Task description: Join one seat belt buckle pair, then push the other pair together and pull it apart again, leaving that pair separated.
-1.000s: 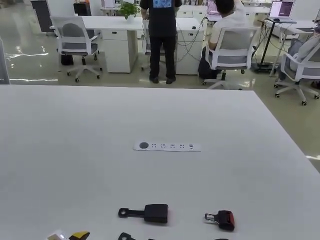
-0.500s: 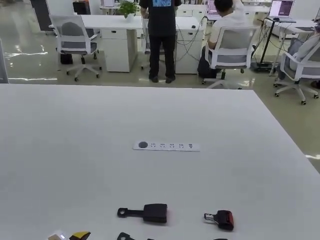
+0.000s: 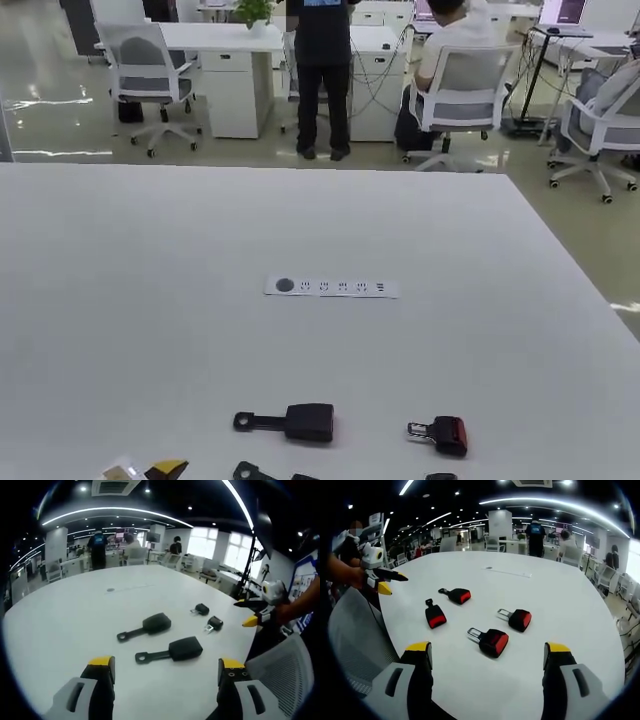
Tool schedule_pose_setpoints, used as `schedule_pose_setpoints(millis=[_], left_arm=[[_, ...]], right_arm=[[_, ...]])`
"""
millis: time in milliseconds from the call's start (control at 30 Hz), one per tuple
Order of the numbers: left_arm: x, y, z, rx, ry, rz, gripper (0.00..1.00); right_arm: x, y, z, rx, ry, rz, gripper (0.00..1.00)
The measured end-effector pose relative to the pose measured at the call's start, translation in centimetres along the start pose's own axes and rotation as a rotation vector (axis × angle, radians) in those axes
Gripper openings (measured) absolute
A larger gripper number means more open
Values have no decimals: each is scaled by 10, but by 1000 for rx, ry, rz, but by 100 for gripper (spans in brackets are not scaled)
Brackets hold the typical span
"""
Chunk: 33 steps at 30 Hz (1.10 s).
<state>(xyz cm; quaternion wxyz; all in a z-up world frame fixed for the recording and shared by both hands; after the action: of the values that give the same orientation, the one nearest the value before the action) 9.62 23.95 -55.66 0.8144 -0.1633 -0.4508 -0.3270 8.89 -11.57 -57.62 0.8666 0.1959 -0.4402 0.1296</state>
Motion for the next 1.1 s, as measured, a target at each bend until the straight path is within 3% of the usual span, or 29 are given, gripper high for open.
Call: schedule_pose_setpoints(millis=[600,733,1100], left_arm=[[2,4,-15,-29,10,-15,86],[4,0,-21,-61,-10,-28,86],[3,-2,-38,-119,21,-83,83]], right_arm=[[3,-4,-16,32,28,16,88],[3,-4,-20,44,42,27,85],[6,-6,-34,84,74,46,81]])
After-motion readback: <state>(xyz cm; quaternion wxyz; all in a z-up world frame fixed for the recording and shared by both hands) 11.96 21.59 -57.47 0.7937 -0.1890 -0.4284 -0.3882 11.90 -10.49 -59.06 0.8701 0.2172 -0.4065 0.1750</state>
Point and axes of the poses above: the centre of the closed fingertips' face, and the gripper's own axes: z roughly backward along the fingers, y roughly to its left, x roughly out of its top, the point moved 6 cm from there along z, roughly backward along the fingers, and after that the axes turned 13 degrees about -z, right-handed, at the moved point
